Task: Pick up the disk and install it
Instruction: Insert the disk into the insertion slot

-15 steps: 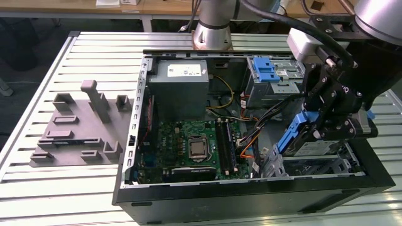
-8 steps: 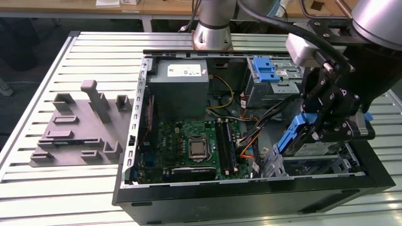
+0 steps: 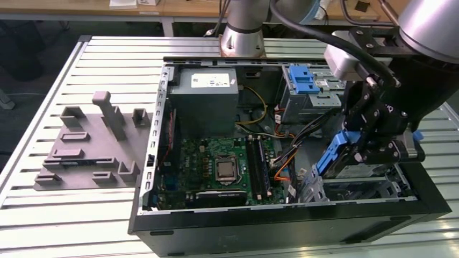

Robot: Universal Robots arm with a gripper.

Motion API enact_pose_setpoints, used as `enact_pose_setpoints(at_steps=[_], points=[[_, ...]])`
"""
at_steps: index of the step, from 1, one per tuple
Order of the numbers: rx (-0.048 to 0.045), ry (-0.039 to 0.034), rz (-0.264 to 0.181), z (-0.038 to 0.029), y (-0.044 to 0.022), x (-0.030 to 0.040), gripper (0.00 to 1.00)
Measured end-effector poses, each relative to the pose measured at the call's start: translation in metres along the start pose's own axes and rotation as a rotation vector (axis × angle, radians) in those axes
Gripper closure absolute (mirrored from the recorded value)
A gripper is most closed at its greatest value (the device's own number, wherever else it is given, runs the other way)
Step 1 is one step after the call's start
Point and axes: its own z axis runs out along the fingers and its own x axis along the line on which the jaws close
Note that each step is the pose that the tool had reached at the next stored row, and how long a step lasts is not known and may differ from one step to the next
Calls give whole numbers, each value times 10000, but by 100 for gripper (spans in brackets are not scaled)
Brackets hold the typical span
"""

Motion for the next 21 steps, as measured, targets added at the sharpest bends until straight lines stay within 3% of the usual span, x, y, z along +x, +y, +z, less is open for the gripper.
enact_pose_setpoints(at_steps=[21], points=[[-1, -7, 0, 133, -2, 4, 64]])
